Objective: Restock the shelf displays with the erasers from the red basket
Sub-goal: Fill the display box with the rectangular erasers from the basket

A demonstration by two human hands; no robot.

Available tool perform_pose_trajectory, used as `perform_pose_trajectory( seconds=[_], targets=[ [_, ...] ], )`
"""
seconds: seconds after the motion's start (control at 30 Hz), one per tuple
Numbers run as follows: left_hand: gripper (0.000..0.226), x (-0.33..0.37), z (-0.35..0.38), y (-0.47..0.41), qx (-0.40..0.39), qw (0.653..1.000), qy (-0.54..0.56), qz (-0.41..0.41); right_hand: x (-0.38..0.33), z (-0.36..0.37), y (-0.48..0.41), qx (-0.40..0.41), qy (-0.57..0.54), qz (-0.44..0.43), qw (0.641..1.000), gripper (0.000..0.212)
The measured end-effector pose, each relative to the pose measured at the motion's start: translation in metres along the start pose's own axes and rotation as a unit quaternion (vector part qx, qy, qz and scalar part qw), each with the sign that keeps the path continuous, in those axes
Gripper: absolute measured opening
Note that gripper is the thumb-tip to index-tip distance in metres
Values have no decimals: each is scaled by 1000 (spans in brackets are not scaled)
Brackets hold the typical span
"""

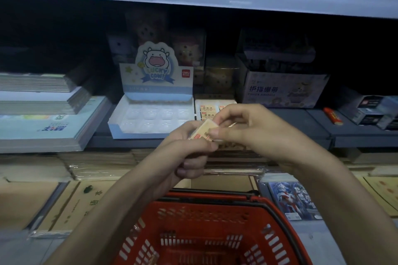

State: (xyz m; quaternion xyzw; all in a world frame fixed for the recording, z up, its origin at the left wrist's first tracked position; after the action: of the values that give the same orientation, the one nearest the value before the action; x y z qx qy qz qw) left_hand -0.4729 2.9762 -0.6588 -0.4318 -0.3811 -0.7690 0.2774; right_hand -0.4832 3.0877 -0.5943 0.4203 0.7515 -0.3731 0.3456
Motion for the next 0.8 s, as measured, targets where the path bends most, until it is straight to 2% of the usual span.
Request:
perform_pose_trajectory(
  seconds=[0.1,0.2,0.3,0.37,0.5,0.67,0.8],
  targets=[
    [44,8,-15,3,70,996,-56,25,12,-22,4,69,8,31,997,12],
    [25,17,-33,8,193,966,-159,72,24,-38,9,118,51,40,991,12],
    [19,24,-44,13,317,890,-299,131,39,-45,15,144,81,63,984,16],
    [19,24,-42,14,362,841,-376,142,45,-46,16,165,82,71,980,15],
    [22,22,-35,15,390,803,-422,157,47,-47,13,196,96,64,974,13],
    [22,21,-35,14,408,792,-420,173,50,-35,9,162,166,85,969,13],
    [20,19,-33,15,404,799,-404,187,49,-31,8,162,191,91,964,19]
  ],
)
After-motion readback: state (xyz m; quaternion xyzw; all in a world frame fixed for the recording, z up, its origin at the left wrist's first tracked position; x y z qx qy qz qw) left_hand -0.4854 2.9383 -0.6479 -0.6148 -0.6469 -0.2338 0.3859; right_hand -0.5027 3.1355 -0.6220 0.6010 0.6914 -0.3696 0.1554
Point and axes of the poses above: each hand's wrist, its own y-axis away from the middle knuckle, its own z-axis out of the palm, x = y × z, the point moved 10 cm from there along -y, towards the middle knuckle, and after that the axes turned 15 degrees about -z, right-handed, at the moved point
